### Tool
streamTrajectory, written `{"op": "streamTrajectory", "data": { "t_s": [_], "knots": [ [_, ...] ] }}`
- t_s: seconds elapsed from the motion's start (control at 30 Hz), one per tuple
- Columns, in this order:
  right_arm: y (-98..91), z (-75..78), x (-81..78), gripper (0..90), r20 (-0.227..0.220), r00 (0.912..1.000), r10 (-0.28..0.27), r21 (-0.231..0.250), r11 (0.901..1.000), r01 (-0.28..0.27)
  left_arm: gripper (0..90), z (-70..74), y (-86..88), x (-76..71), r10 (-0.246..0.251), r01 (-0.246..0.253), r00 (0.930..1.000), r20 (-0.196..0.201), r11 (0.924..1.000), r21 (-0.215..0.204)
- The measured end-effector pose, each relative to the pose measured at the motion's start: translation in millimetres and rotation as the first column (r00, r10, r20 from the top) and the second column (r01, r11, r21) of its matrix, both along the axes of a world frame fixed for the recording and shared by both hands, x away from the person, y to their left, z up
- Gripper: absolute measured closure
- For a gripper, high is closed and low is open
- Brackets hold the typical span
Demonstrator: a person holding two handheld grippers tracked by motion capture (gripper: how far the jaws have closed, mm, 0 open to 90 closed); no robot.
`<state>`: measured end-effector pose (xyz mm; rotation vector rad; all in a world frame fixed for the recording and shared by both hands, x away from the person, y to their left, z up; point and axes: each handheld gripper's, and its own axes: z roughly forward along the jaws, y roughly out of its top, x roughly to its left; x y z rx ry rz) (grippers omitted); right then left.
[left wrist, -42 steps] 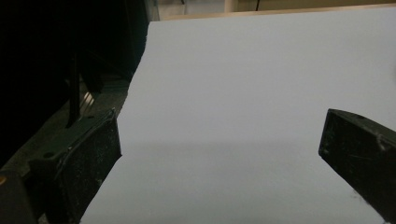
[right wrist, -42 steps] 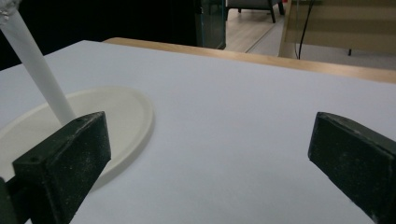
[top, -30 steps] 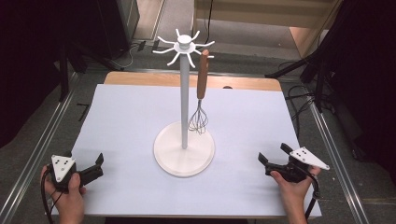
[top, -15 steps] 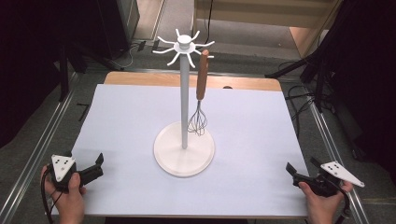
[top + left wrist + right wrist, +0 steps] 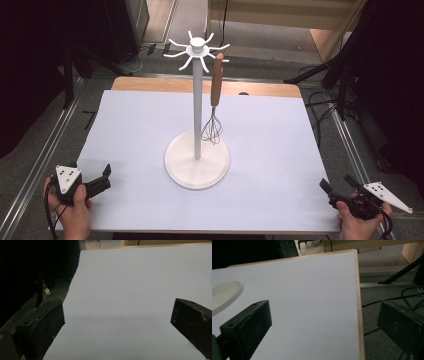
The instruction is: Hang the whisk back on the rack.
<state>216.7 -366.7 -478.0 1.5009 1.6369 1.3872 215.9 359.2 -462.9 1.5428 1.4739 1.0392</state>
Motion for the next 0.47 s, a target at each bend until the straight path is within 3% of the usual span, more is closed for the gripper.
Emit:
{"op": "streamTrajectory", "data": {
  "t_s": [0.07,0.17,0.47],
  "knots": [
    [11.2,-5.6,4.5,0.0,-0.025,0.9997,0.007,-0.07,0.9975,-0.009,0.0,0.1,0.1,-0.4,-0.003,0.003,1.0,0.001,1.0,0.002],
    [17.1,-7.9,3.3,0.3,-0.027,0.9995,0.018,-0.113,0.9934,-0.02,0.0,0.2,-0.4,-0.9,-0.007,0.007,1.0,0.003,1.0,0.005],
    [17.9,-10.0,4.8,0.6,-0.032,0.9993,0.017,-0.113,0.9933,-0.021,0.0,0.0,-0.5,0.2,-0.005,0.005,1.0,-0.004,1.0,0.003]
  ]
}}
